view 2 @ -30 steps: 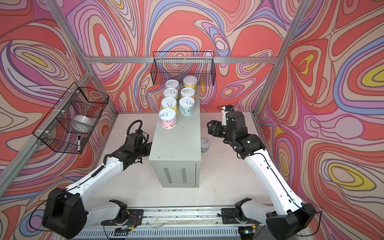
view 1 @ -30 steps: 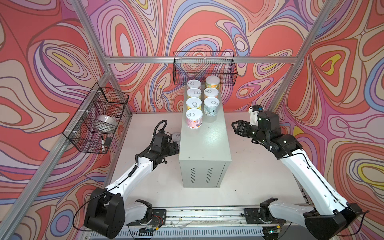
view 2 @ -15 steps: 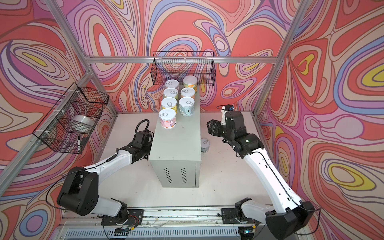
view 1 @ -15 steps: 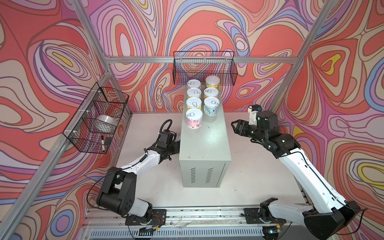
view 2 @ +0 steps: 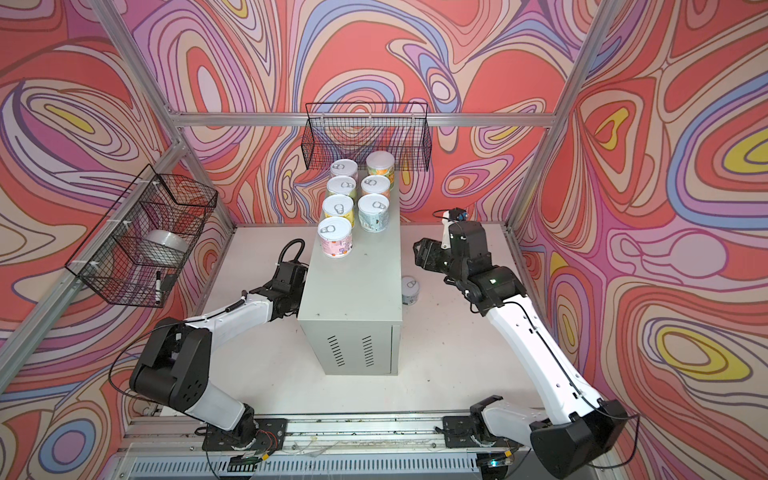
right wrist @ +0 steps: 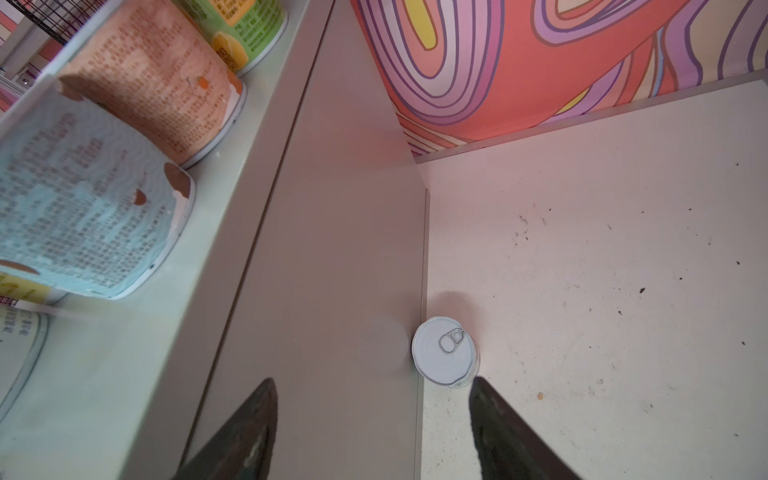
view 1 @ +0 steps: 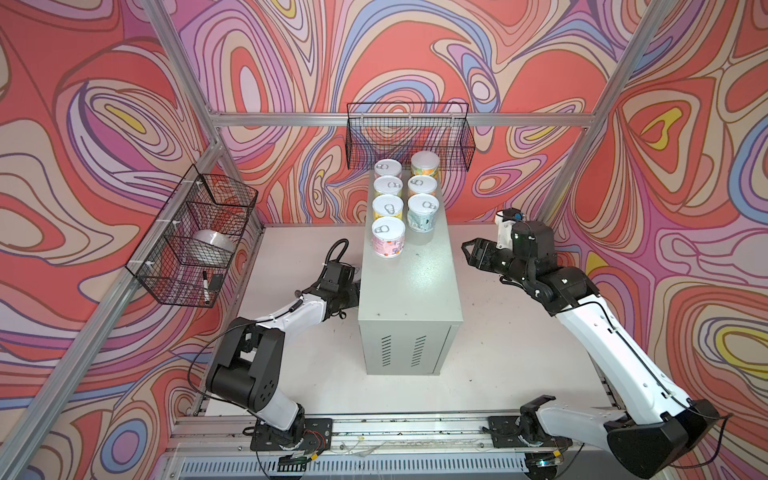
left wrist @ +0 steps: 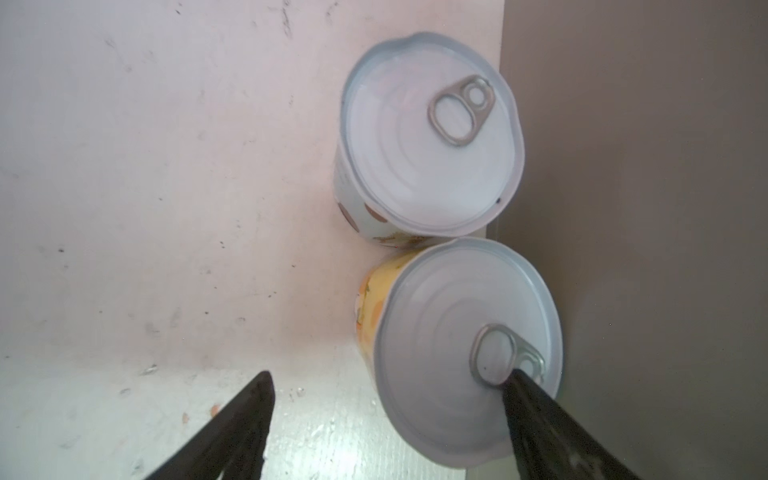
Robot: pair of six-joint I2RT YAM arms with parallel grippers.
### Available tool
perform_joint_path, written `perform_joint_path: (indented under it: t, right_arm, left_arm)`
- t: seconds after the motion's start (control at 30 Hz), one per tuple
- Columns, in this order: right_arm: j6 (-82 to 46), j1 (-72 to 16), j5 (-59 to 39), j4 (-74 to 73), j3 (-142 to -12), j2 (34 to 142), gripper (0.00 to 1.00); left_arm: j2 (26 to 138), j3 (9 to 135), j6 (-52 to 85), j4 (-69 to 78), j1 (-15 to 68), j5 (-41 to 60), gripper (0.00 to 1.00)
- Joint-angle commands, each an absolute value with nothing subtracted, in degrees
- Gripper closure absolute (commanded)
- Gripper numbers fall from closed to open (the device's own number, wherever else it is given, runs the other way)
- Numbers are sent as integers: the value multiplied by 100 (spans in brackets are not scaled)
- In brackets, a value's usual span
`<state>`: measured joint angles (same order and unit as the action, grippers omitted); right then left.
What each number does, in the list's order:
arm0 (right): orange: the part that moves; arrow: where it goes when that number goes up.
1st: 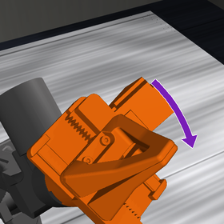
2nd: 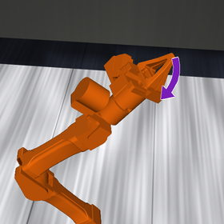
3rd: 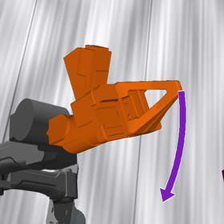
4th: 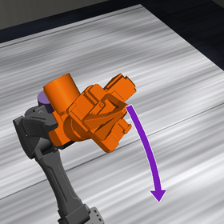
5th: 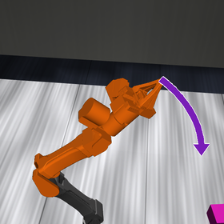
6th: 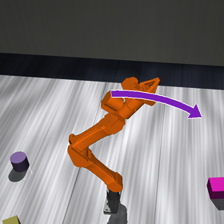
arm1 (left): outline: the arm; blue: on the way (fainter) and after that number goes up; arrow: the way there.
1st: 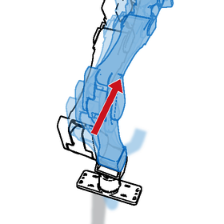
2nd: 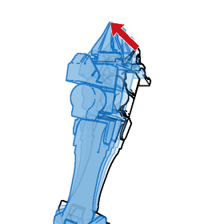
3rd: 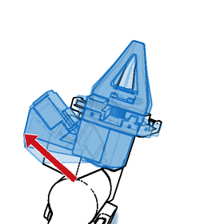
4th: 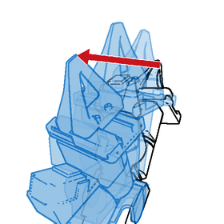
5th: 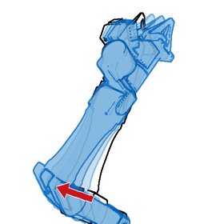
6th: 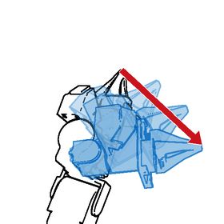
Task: Place and organize the canned foods onto the counter
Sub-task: 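Lower the left gripper over the two floor cans while the right gripper hovers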
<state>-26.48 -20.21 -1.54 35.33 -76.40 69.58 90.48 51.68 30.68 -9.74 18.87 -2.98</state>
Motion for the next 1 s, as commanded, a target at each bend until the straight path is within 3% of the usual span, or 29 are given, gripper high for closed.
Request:
perform_joint_path:
  t: [0.0, 0.47, 0.7, 0.97]
  right_arm:
    - [-2658, -1988, -212, 3382, -7544, 7018, 25]
    - [-2648, -1992, -216, 3311, -7488, 6984, 26]
    - [-2625, -1995, -193, 3325, -7439, 6909, 26]
    - [-2681, -1991, -259, 3265, -7326, 6864, 26]
  left_arm:
    - [9202, 5316, 3152, -1655, 1741, -1096, 13]
    - [8637, 5027, 3536, -2266, 1230, -1923, 13]
    - [8056, 4713, 3277, -1100, 1317, -520, 10]
    - [8419, 4816, 3016, -855, 1582, -288, 8]
